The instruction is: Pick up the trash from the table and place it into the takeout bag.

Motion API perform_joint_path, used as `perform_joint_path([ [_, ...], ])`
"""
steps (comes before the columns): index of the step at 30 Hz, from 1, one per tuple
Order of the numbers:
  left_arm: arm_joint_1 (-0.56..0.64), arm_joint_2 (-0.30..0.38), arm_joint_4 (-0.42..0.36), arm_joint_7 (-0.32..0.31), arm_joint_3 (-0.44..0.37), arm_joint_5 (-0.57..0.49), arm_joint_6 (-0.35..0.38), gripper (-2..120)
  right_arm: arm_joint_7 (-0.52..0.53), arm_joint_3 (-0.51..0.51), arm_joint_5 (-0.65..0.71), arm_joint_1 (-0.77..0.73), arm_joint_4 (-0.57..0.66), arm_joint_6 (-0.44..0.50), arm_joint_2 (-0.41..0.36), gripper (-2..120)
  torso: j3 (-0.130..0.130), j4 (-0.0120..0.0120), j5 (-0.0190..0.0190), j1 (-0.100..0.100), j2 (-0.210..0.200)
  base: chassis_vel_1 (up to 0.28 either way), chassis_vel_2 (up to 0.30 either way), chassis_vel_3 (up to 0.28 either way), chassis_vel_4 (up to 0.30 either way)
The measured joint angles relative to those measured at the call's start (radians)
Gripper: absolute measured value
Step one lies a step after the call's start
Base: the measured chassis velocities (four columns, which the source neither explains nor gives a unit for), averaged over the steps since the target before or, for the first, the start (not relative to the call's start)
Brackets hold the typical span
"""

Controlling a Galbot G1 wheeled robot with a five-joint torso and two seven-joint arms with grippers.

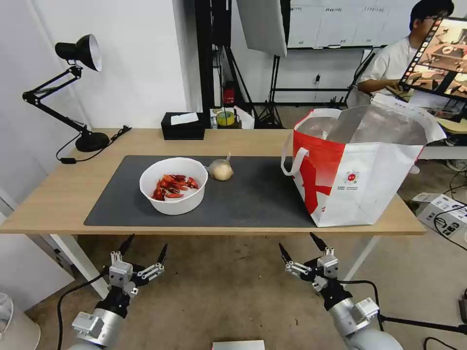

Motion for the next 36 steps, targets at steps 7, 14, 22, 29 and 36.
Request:
perform_joint_path([
  [7, 0.004, 0.015, -0.002, 0.0, -0.009, -0.005, -0.004, 100, 0.01, -0.034, 0.029, 0.101, 0.077, -0.05, -0.069, 100, 0.0, 0.0, 0.0, 0.0, 0.0, 0.0, 0.0, 0.0, 0.0],
  [14, -0.005, 0.021, 0.0, 0.0, -0.003, -0.008, -0.004, 100, 0.017, -0.114, 0.131, 0.319, 0.107, -0.142, -0.158, 100, 0.0, 0.0, 0.0002, 0.0, 0.0, 0.0, 0.0, 0.0, 0.0],
  [22, -0.007, 0.012, 0.003, -0.001, 0.004, -0.005, -0.004, 100, 0.031, -0.259, 0.211, 0.589, 0.023, -0.199, -0.171, 100, 0.0, -0.0001, 0.0, 0.0, 0.0, 0.0, 0.0, 0.0, 0.0],
  [29, -0.006, 0.015, 0.017, -0.001, 0.0, -0.003, -0.006, 100, 0.066, -0.506, 0.316, 0.995, -0.24, -0.27, -0.034, 100, 0.0, 0.0, 0.0, 0.0, 0.0, 0.0, 0.0, 0.0, 0.0],
  [36, -0.009, 0.015, 0.027, -0.001, 0.0, -0.003, -0.01, 100, 0.057, -0.637, 0.324, 1.2, -0.507, -0.297, 0.121, 100, 0.0, 0.0002, -0.0002, 0.0, 0.0, 0.0, 0.0, 0.0, 0.0],
])
